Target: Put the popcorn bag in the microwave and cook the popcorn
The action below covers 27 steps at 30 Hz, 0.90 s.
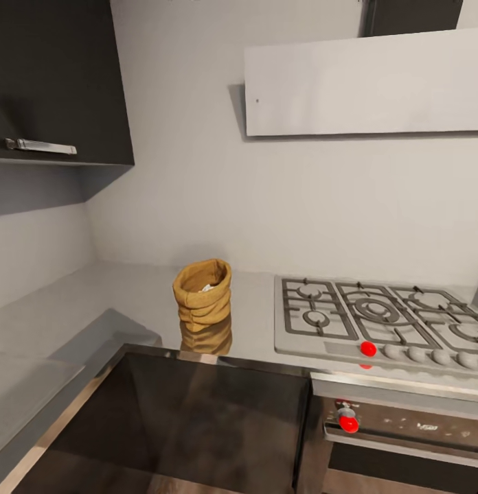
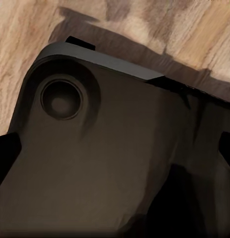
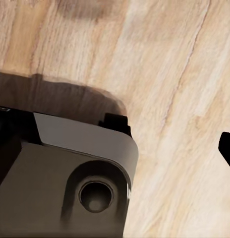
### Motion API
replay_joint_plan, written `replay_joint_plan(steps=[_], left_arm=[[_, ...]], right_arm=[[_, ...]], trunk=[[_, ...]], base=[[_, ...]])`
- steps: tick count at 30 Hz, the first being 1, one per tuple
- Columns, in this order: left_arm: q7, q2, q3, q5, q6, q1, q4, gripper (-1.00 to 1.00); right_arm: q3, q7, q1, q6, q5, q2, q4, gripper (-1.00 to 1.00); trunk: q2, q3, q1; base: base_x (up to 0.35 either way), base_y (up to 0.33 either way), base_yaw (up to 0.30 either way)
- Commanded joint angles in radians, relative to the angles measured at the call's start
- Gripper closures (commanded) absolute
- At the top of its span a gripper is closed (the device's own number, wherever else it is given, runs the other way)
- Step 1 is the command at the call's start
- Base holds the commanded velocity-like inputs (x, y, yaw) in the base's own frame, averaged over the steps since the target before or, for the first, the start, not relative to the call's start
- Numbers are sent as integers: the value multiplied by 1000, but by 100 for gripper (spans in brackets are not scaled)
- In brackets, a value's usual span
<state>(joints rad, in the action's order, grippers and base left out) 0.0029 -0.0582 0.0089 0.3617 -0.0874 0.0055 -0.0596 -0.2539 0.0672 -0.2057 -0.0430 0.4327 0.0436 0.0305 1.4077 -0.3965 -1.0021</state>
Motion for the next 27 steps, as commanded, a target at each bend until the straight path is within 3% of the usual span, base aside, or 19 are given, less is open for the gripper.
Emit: replay_joint_plan(steps=[1, 22, 27], left_arm=[[0, 0, 0, 5, -1, 1, -2, -100], [-1, 1, -3, 2, -2, 1, 1, -100], [-1, 1, -1, 3, -2, 1, 1, -100]], right_arm=[[-8, 2, -1, -4, 8, 0, 3, -100], [-8, -1, -1, 9, 7, 3, 3, -100], [-8, -2, 21, 6, 8, 2, 3, -100]], trunk=[[-7, 2, 4], [-154, 68, 84], [-189, 84, 104]], base=[[0, 0, 1], [0, 0, 0], [0, 0, 0]])
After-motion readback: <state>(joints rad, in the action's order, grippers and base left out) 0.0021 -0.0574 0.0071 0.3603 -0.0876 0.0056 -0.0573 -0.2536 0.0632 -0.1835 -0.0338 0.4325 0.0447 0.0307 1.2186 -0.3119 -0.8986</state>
